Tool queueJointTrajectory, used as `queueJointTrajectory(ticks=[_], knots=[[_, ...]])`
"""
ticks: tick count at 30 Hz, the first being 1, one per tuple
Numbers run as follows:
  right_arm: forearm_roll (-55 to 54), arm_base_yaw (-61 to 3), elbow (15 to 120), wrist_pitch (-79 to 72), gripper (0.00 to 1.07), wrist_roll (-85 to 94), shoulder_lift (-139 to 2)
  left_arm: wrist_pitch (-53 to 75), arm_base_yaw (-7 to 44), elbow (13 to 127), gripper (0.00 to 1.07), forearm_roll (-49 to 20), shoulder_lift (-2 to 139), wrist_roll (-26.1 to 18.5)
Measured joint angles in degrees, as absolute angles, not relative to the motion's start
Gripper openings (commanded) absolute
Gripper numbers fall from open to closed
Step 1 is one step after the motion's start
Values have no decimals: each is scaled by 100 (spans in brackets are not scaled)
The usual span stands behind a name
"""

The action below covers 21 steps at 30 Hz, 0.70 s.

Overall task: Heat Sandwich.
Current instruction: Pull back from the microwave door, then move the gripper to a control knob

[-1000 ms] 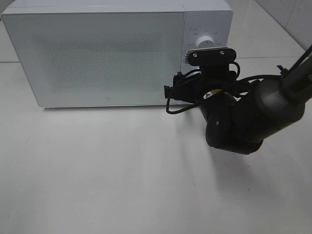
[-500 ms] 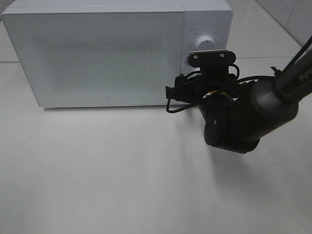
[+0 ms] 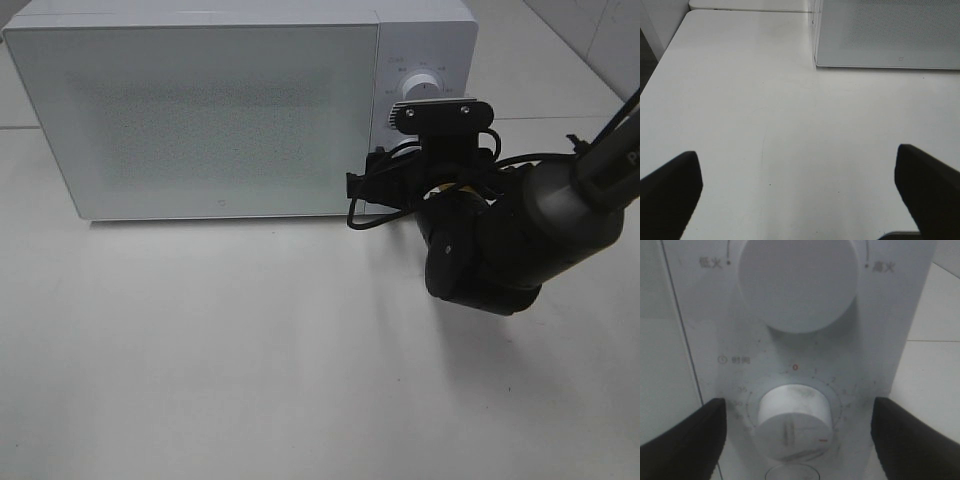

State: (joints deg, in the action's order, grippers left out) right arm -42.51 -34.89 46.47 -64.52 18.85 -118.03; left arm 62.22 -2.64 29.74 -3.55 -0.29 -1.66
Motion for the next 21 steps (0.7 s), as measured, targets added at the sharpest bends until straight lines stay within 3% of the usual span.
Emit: queueJointTrajectory(ticks=[3, 8, 12, 13, 14, 17, 21], knots=[[-4251, -3489, 4647, -6474, 75, 1885, -11797, 6222, -264, 2974, 97, -355, -29, -166], [-4251, -3489, 4647, -6474, 61, 1885, -11797, 6222, -264, 2974, 97, -355, -29, -166], [-4251, -3489, 4647, -6463, 35, 1879, -11797, 6222, -264, 2974, 97, -355, -29, -166], [-4251, -3489, 4647, -6463, 35, 1879, -11797, 6222, -264, 2974, 97, -355, -29, -166], [-4223, -3489, 4647, -6446, 23, 1874, -11797, 6222, -264, 2974, 97, -355, -29, -166], [-4211, -3495, 4647, -6446, 12, 1874, -11797, 6222, -264, 2974, 97, -355, -29, -166], [-4211, -3495, 4647, -6446, 8, 1874, -11797, 6222, -264, 2974, 97, -355, -29, -166]])
